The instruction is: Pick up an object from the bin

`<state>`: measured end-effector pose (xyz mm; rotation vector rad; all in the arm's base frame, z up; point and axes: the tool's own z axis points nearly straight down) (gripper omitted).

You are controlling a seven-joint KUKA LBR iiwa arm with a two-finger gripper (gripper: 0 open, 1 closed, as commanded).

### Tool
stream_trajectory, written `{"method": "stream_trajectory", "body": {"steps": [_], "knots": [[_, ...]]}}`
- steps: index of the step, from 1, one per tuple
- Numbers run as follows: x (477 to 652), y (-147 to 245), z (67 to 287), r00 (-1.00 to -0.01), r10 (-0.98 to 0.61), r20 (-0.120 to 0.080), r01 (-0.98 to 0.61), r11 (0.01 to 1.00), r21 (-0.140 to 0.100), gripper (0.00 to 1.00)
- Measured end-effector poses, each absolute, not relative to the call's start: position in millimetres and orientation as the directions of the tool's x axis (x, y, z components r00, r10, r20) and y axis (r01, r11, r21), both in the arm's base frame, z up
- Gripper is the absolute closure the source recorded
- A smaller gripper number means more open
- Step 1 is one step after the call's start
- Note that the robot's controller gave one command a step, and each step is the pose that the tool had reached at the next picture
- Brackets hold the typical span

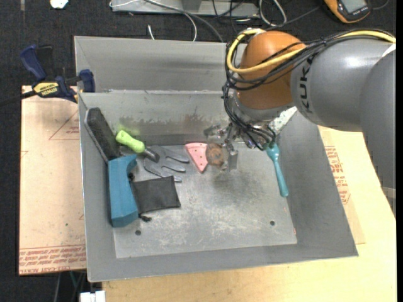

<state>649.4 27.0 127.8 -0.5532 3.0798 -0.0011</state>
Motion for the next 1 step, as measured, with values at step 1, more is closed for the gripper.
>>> {"method": "stream_trajectory", "body": {"steps": [1], "knots": [[642.3,34.7,202.7,-0.891,-0.454,-0.014,-0.454,0.891,-0.005,1.00]]}}
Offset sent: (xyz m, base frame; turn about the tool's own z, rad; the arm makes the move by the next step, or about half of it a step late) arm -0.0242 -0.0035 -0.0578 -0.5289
